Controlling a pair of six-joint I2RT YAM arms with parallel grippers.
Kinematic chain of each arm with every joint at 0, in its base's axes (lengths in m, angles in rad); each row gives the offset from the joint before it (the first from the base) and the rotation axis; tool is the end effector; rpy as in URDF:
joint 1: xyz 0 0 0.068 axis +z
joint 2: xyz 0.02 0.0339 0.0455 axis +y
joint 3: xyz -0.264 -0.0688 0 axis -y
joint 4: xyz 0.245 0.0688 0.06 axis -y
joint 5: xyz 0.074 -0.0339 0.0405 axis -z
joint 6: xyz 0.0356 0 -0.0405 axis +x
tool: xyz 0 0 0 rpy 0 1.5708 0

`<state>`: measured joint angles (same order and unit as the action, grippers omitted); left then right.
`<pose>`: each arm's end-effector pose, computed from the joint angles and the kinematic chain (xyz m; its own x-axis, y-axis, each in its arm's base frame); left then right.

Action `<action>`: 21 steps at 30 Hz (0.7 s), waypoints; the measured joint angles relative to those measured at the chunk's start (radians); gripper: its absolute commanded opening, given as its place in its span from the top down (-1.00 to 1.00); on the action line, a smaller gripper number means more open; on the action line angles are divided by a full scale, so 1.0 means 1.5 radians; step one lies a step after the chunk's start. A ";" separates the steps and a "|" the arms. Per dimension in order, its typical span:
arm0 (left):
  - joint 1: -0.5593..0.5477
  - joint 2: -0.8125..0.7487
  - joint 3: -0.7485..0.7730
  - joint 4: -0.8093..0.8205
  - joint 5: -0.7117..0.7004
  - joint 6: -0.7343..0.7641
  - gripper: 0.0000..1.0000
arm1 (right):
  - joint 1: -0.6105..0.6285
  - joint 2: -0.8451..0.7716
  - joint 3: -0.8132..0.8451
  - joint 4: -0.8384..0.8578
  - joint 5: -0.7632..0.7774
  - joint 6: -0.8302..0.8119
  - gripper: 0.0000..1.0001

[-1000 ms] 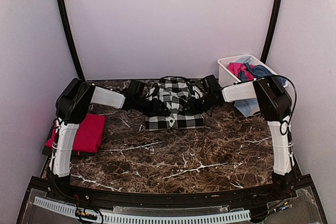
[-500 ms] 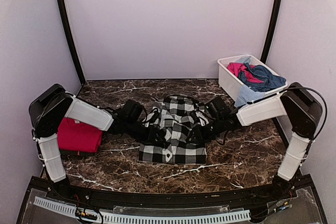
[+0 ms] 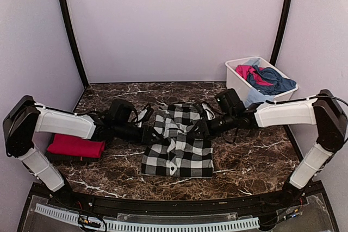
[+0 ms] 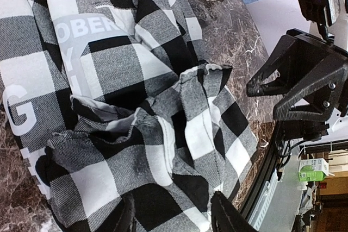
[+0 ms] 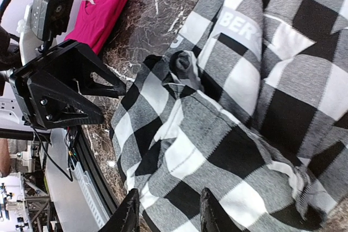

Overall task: Fold and stack the mixed laundry pile
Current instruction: Move the 2/3-rectangle-folded shirt to the center of the board, then smooth out the 2/3-rectangle-folded shirt at the center of the board.

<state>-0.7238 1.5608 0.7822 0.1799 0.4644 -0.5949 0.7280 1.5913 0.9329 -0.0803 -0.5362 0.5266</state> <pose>0.2302 -0.2247 0.1885 -0.8369 0.0710 -0.5427 0.4833 0.5611 -0.6720 0.2367 0.2353 0.2046 -0.8637 -0.1911 -0.4663 -0.4856 0.5627 0.6690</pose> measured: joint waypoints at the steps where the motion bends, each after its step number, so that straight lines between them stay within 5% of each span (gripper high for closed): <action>1: 0.000 0.007 0.000 0.004 0.004 0.000 0.08 | 0.007 0.017 0.008 0.009 -0.007 0.006 0.31; 14: 0.001 0.176 0.009 0.113 0.045 -0.013 0.20 | 0.024 0.240 0.081 0.051 -0.035 -0.011 0.40; 21: -0.011 0.159 0.015 0.092 0.016 -0.004 -0.06 | -0.002 0.287 0.199 -0.031 -0.010 -0.094 0.19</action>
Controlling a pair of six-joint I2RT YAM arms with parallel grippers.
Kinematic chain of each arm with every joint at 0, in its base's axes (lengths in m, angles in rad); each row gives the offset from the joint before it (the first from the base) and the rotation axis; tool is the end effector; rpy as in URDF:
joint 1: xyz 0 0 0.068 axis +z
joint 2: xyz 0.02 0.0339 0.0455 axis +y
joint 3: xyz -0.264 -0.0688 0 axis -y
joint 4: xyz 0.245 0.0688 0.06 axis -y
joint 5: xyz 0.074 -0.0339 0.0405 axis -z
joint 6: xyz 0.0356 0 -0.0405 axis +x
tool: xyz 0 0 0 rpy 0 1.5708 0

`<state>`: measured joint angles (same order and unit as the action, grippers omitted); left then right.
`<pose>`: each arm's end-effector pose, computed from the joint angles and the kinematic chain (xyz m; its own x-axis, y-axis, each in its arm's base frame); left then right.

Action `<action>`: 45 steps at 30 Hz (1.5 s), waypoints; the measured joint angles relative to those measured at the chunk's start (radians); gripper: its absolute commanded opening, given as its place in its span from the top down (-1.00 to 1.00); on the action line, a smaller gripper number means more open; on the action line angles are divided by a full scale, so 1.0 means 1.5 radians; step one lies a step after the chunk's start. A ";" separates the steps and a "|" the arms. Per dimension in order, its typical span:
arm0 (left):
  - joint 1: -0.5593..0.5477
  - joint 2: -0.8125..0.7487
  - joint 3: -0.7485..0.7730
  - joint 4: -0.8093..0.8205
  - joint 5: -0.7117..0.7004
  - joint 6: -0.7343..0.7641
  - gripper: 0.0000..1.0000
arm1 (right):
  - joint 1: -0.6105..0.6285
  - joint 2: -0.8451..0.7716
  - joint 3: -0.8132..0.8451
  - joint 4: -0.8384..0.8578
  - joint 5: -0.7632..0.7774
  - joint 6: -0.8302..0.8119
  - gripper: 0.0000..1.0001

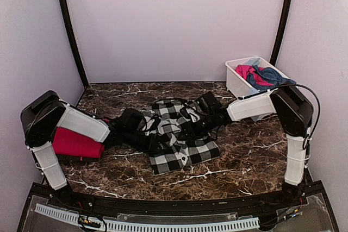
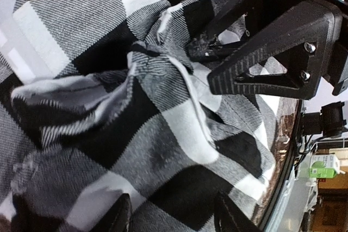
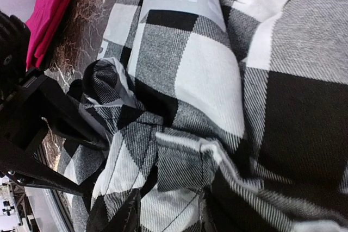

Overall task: Fold and stack the mixed laundry pile
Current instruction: Smooth out the 2/3-rectangle-folded shirt at the center of the board.

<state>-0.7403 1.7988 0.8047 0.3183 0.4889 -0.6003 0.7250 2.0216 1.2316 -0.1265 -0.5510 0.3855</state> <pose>0.2440 -0.2456 0.1321 -0.8703 0.1196 -0.4778 0.4537 0.5722 -0.6831 0.2972 0.2882 0.1365 -0.8525 -0.3272 -0.4077 -0.5212 0.5930 0.6138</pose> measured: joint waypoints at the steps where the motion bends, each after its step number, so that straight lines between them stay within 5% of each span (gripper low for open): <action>1: -0.002 -0.015 -0.002 -0.014 -0.008 0.002 -0.12 | -0.001 -0.011 0.001 -0.010 0.007 -0.007 0.12; 5: -0.007 -0.130 -0.024 -0.067 -0.039 0.002 -0.21 | 0.000 -0.133 -0.041 -0.056 0.020 0.000 0.03; 10: -0.010 -0.296 -0.093 -0.091 -0.060 -0.022 -0.18 | -0.001 -0.389 -0.166 -0.077 0.034 0.016 0.16; 13: -0.035 -0.325 -0.132 -0.082 -0.053 -0.044 -0.17 | -0.007 -0.437 -0.229 -0.073 0.024 0.026 0.13; 23: -0.157 -0.099 -0.075 0.090 0.028 -0.126 -0.46 | 0.001 -0.351 -0.328 0.128 -0.155 0.164 -0.17; 24: -0.164 -0.074 -0.070 0.112 0.037 -0.135 -0.62 | 0.001 -0.335 -0.327 0.147 -0.165 0.171 -0.18; 32: -0.162 0.046 -0.067 0.274 0.079 -0.212 -0.85 | -0.023 -0.159 -0.326 0.264 -0.221 0.208 -0.30; 40: -0.122 0.057 -0.152 0.433 0.098 -0.273 -0.83 | -0.053 -0.131 -0.379 0.393 -0.251 0.245 -0.29; 45: -0.088 0.006 -0.202 0.415 0.102 -0.270 -0.82 | -0.019 -0.164 -0.399 0.421 -0.223 0.295 -0.28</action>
<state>-0.8719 1.8080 0.5014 0.9409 0.6415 -1.0058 0.6960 1.7760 0.6338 0.5053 -0.8860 0.8276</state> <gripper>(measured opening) 0.910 0.641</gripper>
